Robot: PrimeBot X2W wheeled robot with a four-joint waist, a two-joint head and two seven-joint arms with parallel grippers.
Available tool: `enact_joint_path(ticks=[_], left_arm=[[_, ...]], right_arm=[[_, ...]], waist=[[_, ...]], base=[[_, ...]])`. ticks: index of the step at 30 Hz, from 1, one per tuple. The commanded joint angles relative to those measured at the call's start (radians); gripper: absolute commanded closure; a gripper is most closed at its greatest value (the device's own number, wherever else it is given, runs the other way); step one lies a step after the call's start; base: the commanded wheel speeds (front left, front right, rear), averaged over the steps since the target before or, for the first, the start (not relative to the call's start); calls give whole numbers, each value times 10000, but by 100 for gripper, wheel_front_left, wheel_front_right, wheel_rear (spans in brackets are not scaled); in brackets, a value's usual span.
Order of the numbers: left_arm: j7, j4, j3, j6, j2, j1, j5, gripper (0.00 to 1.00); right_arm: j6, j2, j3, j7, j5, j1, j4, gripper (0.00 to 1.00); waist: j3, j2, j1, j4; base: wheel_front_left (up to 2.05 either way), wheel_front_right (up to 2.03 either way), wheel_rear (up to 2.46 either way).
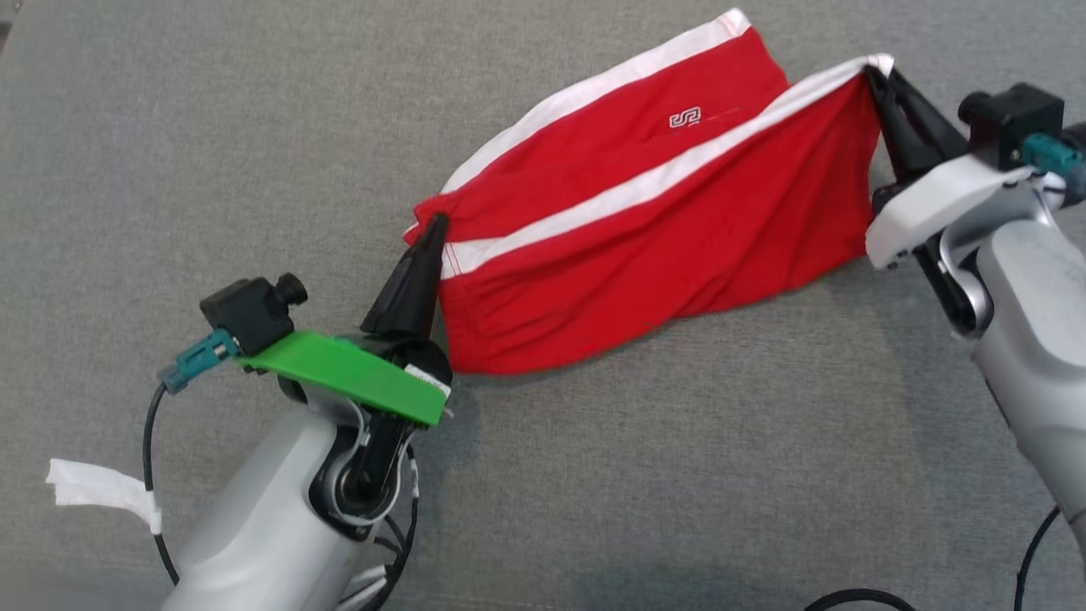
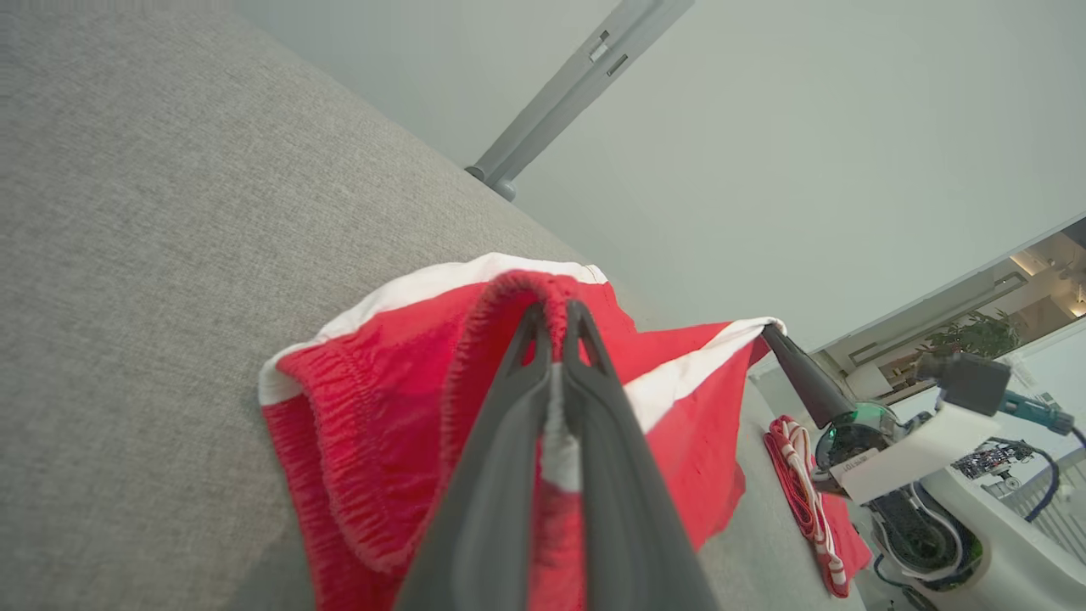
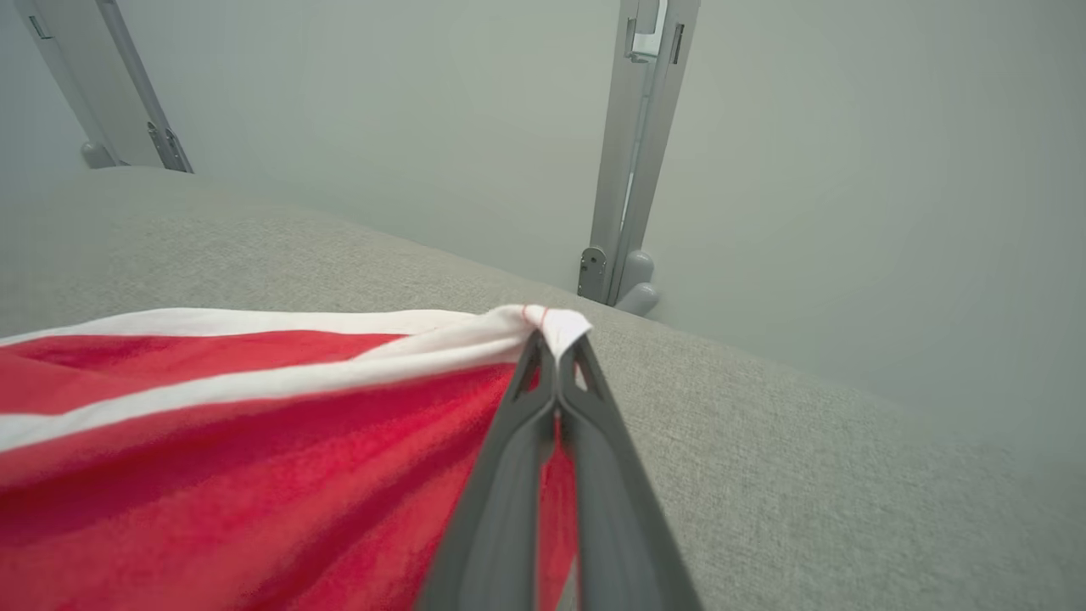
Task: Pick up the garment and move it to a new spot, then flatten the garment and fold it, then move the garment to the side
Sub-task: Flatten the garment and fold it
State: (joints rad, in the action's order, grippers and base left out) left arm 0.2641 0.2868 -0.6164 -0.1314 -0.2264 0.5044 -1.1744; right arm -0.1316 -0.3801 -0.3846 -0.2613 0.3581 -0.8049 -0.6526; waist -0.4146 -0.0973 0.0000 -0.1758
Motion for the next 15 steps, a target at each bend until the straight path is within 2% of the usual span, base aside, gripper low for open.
enact_joint_path(ticks=[1, 8, 15], left_arm=[[-5, -71, 62, 17, 69, 201, 22, 100], [-5, -131, 447, 17, 675, 832, 383, 100], [-5, -101, 1074, 17, 1179, 1143, 1151, 100]], right_arm=[[20, -61, -40, -21, -48, -221, -136, 100], [20, -212, -481, -21, -301, -2157, -1650, 100], [20, -157, -749, -21, -569, -3488, -2456, 100]], waist=[[-976, -2, 0, -779], [-1838, -2, 0, -1211], [-2429, -2, 0, -1401]], base=[[0, 0, 0], [0, 0, 0], [0, 0, 0]])
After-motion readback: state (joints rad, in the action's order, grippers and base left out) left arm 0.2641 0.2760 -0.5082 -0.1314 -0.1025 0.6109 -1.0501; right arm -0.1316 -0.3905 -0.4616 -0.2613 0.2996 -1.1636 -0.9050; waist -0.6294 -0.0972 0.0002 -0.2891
